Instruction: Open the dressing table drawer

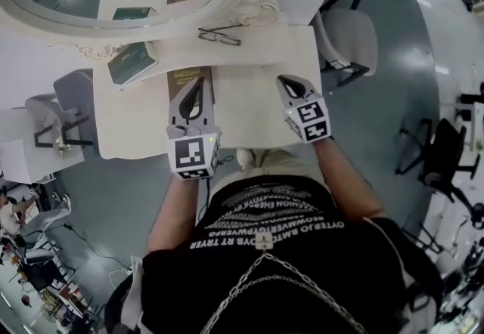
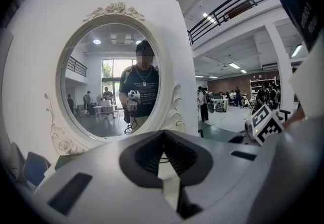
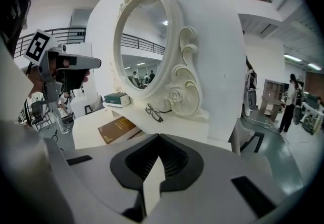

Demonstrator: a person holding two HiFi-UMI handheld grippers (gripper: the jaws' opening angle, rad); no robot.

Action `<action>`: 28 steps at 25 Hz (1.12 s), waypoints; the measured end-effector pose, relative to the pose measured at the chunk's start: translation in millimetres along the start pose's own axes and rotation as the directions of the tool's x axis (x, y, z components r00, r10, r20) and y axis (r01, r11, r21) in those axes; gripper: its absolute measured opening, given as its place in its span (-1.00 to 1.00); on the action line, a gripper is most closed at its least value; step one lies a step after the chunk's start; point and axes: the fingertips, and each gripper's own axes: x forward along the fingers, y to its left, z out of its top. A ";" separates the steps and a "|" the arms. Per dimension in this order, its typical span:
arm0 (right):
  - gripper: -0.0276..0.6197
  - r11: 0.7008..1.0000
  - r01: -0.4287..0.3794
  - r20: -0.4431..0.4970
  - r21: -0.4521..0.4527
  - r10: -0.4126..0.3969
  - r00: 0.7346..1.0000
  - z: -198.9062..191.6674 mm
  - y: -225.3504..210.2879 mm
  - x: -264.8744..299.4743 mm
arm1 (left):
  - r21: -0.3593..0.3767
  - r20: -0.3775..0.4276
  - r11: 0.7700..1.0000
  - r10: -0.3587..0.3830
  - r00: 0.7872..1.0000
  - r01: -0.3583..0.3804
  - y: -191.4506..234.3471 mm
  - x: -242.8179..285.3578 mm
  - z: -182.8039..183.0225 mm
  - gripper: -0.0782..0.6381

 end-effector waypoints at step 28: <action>-0.53 0.932 0.025 -0.235 0.361 0.064 0.970 -96.6 -26.3 127.1 | 0.005 -0.087 0.997 0.080 0.993 -0.080 21.8 7.7 -33.2 -0.77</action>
